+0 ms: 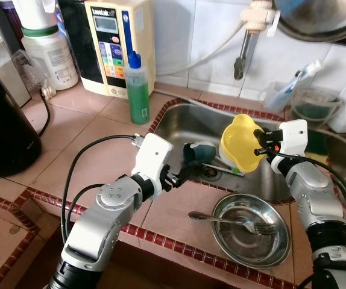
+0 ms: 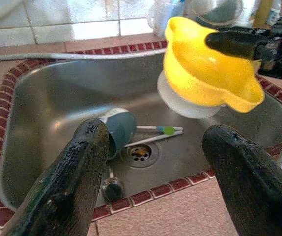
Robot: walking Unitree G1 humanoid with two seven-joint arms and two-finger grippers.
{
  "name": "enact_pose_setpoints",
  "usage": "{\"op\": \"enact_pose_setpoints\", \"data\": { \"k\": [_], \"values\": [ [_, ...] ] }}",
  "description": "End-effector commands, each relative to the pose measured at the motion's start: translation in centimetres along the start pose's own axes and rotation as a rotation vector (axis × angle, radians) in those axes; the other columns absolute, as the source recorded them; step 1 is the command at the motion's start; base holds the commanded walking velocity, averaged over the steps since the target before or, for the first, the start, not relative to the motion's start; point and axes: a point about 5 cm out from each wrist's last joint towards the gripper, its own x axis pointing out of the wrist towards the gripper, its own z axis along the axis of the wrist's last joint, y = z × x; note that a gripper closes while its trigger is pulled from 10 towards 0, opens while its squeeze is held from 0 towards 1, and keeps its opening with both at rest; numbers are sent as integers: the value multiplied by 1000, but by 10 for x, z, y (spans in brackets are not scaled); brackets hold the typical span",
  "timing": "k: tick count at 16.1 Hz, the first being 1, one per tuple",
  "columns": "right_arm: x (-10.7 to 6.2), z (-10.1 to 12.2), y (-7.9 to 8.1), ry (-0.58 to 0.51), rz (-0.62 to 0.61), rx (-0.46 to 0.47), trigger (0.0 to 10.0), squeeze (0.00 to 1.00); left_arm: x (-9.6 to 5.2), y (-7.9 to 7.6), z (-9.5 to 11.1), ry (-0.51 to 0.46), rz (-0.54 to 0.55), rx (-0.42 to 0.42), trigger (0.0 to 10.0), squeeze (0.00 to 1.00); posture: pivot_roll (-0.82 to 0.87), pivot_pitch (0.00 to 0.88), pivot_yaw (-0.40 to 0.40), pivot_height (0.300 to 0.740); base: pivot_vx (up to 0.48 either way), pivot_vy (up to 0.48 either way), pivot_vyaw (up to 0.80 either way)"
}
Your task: Kitchen organization
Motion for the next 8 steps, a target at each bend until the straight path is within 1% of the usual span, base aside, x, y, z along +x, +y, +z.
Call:
{"op": "enact_pose_setpoints", "data": {
  "k": [1,4,6,8],
  "values": [
    [2,6,-3,-13,4,-10,10000,0,0,-5,3,-2,-27,1,10000,0,-55,98,48,740,0,0,0],
    [1,-2,-4,12,-4,-2,10000,0,4,-12,0,9,-32,-17,10000,0,-54,109,53,740,0,0,0],
    [0,-8,-4,28,-3,31,10000,0,6,-17,-2,18,-35,-36,10000,0,-53,114,55,740,0,0,0],
    [-1,-12,-2,42,4,38,10000,0,9,-20,-5,34,-30,-31,10000,0,-52,113,57,740,0,0,0]
  ]
}}
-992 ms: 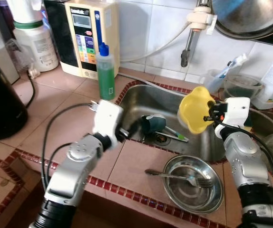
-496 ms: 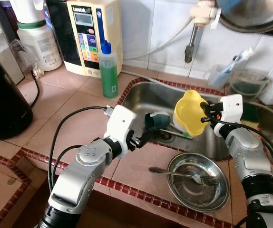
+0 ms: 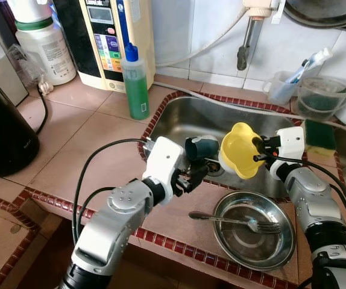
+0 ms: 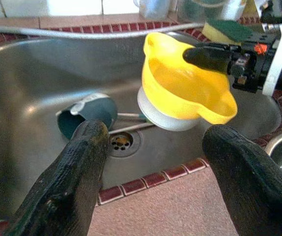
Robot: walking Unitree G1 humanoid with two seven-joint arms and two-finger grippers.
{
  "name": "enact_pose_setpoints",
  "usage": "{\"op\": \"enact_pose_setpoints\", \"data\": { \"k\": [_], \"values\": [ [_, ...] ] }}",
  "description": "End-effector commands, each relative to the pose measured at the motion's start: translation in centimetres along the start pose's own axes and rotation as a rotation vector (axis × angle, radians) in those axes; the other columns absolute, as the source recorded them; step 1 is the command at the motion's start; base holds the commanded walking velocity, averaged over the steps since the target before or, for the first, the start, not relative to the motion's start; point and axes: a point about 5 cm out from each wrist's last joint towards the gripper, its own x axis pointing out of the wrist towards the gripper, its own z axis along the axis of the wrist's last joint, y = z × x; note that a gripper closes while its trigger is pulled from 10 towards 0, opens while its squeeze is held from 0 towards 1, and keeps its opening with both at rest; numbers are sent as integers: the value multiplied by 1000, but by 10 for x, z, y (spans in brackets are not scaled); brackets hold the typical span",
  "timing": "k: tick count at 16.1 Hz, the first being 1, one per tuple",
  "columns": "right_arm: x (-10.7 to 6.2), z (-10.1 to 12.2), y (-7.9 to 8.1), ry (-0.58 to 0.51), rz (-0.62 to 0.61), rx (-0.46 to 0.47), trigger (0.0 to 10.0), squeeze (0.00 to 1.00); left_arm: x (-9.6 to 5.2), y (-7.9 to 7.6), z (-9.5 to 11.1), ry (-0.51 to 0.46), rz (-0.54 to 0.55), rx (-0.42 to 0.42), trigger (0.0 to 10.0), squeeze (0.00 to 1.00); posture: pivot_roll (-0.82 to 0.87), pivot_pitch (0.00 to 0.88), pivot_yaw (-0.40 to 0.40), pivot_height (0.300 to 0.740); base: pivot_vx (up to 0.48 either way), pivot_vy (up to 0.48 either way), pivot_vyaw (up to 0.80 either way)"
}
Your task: Kitchen organization
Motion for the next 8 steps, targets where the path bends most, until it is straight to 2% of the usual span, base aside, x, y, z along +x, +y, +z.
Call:
{"op": "enact_pose_setpoints", "data": {
  "k": [1,8],
  "values": [
    [0,1,0,-7,5,18,10000,0,2,-3,-5,33,8,12,10000,0,-52,110,59,740,0,0,0],
    [0,-10,0,42,0,52,10000,0,5,-8,-9,60,14,37,10000,0,-51,101,67,740,0,0,0]
  ]
}}
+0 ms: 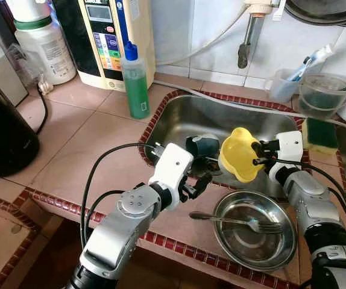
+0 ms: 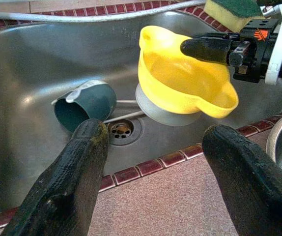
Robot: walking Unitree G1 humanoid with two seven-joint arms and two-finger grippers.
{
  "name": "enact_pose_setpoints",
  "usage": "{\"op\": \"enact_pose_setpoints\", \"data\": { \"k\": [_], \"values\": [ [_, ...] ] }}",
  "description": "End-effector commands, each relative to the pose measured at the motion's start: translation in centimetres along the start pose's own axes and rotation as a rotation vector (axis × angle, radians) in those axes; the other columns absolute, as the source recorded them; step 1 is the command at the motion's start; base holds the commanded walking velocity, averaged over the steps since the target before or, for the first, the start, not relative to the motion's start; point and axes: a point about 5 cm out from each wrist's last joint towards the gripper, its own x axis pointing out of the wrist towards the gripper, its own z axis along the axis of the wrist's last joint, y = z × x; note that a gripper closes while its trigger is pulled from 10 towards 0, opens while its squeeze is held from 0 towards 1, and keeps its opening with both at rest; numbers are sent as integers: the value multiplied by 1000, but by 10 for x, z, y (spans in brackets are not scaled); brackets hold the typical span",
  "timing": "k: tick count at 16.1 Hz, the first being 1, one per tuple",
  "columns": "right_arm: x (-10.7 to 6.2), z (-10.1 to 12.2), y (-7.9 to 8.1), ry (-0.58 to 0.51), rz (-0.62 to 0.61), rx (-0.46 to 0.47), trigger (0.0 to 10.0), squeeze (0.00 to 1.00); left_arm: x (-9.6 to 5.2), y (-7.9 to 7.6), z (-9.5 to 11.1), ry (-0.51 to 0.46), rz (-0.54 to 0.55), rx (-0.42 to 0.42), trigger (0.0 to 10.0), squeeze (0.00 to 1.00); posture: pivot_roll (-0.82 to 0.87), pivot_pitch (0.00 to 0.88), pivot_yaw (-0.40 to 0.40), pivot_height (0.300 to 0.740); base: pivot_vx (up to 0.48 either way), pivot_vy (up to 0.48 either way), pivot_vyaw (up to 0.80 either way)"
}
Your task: Kitchen organization
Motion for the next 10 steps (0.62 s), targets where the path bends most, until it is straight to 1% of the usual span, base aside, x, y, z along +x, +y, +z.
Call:
{"op": "enact_pose_setpoints", "data": {
  "k": [1,2,3,10],
  "values": [
    [1,-2,0,11,4,32,10000,0,0,-1,-2,16,3,2,10000,0,-51,99,68,740,0,0,0],
    [1,-2,0,15,3,48,10000,824,0,-1,-1,14,2,4,10000,0,-51,98,68,740,0,0,0],
    [1,-2,0,13,2,51,10000,1000,1,-1,-1,14,2,4,10000,0,-51,97,68,740,0,0,0],
    [3,6,-3,-31,4,58,10000,1000,1,0,1,5,3,7,10000,0,-49,94,64,740,0,0,0]
  ]
}}
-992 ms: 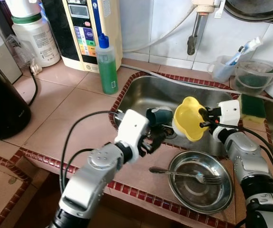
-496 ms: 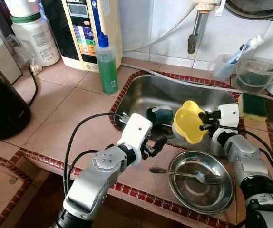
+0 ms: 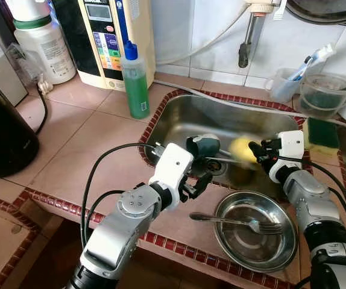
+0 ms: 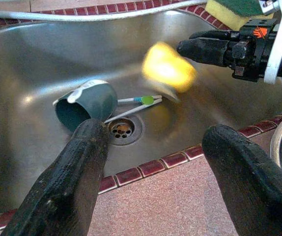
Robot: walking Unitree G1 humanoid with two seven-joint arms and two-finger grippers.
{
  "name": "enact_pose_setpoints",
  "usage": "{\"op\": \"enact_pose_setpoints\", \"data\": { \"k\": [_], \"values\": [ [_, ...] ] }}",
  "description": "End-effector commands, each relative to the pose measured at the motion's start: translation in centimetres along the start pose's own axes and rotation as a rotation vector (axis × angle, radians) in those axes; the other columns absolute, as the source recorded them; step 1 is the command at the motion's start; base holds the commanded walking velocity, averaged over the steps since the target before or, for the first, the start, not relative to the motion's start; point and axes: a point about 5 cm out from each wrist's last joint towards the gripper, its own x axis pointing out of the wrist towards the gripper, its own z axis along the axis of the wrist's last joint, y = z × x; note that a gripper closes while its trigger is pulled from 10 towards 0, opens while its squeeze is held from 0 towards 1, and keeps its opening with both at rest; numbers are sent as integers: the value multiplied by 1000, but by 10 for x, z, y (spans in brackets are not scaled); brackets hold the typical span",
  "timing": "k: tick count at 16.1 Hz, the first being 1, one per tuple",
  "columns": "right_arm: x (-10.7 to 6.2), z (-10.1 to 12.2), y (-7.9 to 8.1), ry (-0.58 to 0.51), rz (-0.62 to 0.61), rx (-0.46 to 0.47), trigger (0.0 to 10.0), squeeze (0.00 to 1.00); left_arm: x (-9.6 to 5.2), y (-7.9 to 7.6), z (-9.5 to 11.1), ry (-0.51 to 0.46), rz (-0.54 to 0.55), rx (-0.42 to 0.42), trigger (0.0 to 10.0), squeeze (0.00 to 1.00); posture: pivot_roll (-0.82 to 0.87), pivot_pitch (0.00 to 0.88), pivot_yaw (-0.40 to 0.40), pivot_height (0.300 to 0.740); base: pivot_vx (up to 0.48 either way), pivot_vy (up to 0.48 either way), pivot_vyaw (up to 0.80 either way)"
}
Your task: Kitchen organization
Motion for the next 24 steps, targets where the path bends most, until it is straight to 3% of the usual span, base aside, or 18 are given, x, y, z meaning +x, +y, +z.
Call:
{"op": "enact_pose_setpoints", "data": {
  "k": [1,4,6,11,13,15,19,20,21,24],
  "values": [
    [1,6,-2,-25,0,7,10000,1000,1,0,0,6,4,6,10000,0,-49,94,64,740,0,0,0],
    [1,6,-2,-25,0,7,10000,1000,1,0,0,6,4,6,10000,0,-49,94,64,740,0,0,0],
    [2,27,2,-157,9,12,10000,1000,1,5,2,-6,21,15,10000,0,-46,88,61,740,0,0,0],
    [-5,52,16,-341,-29,38,10000,1000,-3,55,12,-65,199,97,10000,0,-53,66,40,740,0,0,0],
    [-10,55,21,-387,-57,54,10000,1000,-7,71,17,-135,244,120,10000,0,-58,52,34,740,0,0,0],
    [-18,56,25,-431,-102,59,10000,1000,-10,89,13,-146,309,69,10000,0,-60,40,26,740,0,0,0],
    [-27,56,33,-470,-180,34,10000,1000,-11,100,6,-226,339,51,10000,0,-56,0,-6,740,0,0,0],
    [-28,55,33,-474,-205,42,10000,875,-10,102,5,-234,349,42,10000,0,-56,0,-6,740,0,0,0],
    [-30,54,36,-484,-253,49,10000,0,-8,105,1,-248,370,31,10000,0,-57,0,-3,740,0,0,0],
    [-36,46,54,-502,-291,1,10000,0,-10,102,-12,-307,404,-4,10000,0,-60,0,14,740,0,0,0]
  ]
}}
